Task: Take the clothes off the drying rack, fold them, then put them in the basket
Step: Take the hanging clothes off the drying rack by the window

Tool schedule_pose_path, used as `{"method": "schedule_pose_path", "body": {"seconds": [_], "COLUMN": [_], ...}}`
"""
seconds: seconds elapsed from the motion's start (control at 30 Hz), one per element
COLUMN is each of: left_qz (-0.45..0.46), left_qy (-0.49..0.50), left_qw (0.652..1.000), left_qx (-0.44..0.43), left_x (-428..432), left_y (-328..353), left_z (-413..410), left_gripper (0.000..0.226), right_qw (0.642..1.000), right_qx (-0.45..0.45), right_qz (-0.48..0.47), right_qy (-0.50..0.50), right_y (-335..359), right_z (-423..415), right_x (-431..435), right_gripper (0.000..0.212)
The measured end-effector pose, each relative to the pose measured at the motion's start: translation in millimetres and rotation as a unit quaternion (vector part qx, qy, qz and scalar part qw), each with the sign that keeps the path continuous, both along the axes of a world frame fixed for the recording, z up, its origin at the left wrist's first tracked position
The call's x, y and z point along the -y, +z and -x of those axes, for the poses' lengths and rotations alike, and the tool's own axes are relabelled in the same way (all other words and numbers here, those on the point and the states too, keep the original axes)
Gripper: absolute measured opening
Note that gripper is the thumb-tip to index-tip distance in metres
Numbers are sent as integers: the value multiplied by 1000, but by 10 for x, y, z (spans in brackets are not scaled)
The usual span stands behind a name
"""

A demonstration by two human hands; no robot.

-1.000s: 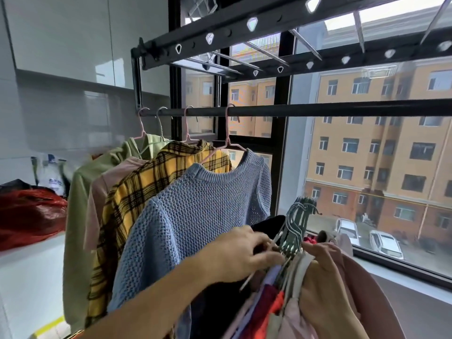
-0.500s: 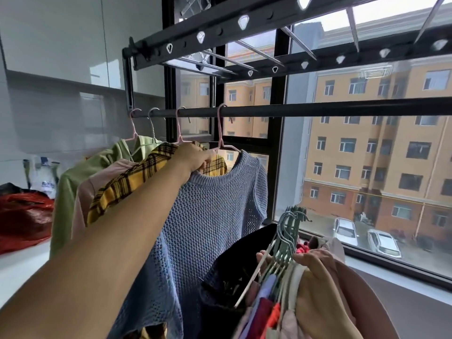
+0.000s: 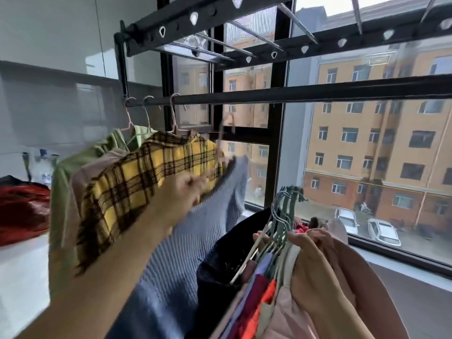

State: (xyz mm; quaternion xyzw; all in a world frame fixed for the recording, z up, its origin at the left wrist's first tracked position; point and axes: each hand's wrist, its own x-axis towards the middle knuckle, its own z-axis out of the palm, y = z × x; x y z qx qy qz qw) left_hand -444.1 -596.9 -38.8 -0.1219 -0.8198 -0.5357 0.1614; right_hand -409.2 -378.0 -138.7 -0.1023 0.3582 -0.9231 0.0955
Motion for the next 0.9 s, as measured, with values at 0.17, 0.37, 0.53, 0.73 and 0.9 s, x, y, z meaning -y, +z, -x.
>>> {"method": "schedule_pose_path", "body": {"seconds": [0.17, 0.37, 0.53, 0.73, 0.9], "left_qz": [69, 85, 179, 325, 303], "left_qy": [-78, -95, -43, 19, -15], "left_qw": [992, 989, 982, 937, 947], "left_qx": [75, 70, -32, -125, -106], "left_x": [-366, -479, -620, -720, -694], "left_y": [-679, -904, -1018, -1134, -1072], "left_z": [-203, -248, -328, -311, -346], "left_gripper": [36, 25, 36, 45, 62], "right_qw": [999, 996, 989, 981, 980], "right_qx": [1, 17, 55, 74, 118], "right_qz": [-38, -90, -131, -147, -140], "right_qy": [25, 22, -50, -100, -78], "right_y": [89, -49, -93, -13, 71], "right_z": [9, 87, 119, 108, 86], "right_x": [155, 227, 285, 362, 389], "right_gripper": [72, 64, 76, 31, 17]}}
